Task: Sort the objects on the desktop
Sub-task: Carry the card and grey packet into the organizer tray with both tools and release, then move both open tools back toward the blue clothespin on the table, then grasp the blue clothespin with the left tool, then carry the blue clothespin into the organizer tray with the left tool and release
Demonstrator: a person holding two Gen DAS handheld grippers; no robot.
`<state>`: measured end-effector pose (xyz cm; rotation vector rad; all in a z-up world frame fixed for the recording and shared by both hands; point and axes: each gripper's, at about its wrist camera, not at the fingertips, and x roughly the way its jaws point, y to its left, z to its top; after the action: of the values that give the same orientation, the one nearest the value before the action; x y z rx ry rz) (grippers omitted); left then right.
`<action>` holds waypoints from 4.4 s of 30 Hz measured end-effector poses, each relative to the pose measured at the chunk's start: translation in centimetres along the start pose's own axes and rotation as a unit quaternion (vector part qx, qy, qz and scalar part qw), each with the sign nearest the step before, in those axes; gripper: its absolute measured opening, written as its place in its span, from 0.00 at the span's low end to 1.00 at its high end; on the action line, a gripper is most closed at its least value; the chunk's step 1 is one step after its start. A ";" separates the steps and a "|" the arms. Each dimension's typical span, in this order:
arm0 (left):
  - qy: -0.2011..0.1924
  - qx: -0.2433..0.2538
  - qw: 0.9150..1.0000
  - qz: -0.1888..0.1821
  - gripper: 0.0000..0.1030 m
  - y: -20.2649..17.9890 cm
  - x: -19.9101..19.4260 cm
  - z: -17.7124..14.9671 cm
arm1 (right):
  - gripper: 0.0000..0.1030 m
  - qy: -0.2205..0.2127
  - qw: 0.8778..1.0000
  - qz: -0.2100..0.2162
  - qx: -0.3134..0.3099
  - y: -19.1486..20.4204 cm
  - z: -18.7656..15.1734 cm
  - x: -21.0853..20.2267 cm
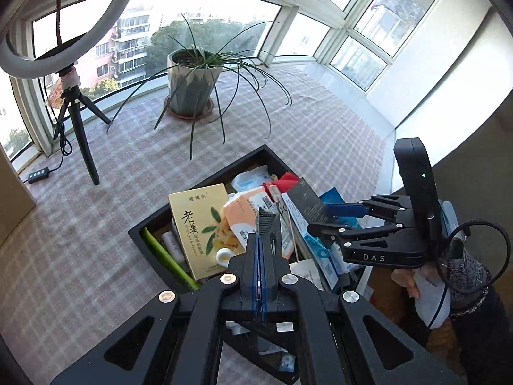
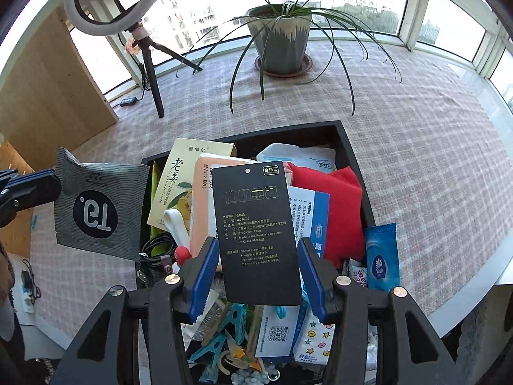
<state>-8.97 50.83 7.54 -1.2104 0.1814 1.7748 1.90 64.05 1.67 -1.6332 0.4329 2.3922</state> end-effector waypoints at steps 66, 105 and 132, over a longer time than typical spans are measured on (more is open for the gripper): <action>-0.029 -0.381 0.846 0.371 0.53 36.5 -22.6 -39.6 | 0.47 0.022 0.959 0.083 -0.270 41.2 -1.3 7.9; 0.081 -0.364 0.870 0.323 0.32 55.1 -25.0 -40.0 | 0.48 -0.003 0.996 0.084 -0.033 33.4 -8.4 5.1; 0.062 -0.321 0.899 0.290 0.05 32.5 -13.1 -39.7 | 0.48 -0.034 0.996 0.076 -0.015 24.5 -8.6 2.2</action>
<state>-7.17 2.31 -13.68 -1.8872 0.0209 2.3814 0.33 38.12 -0.33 -1.5787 0.5298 2.5664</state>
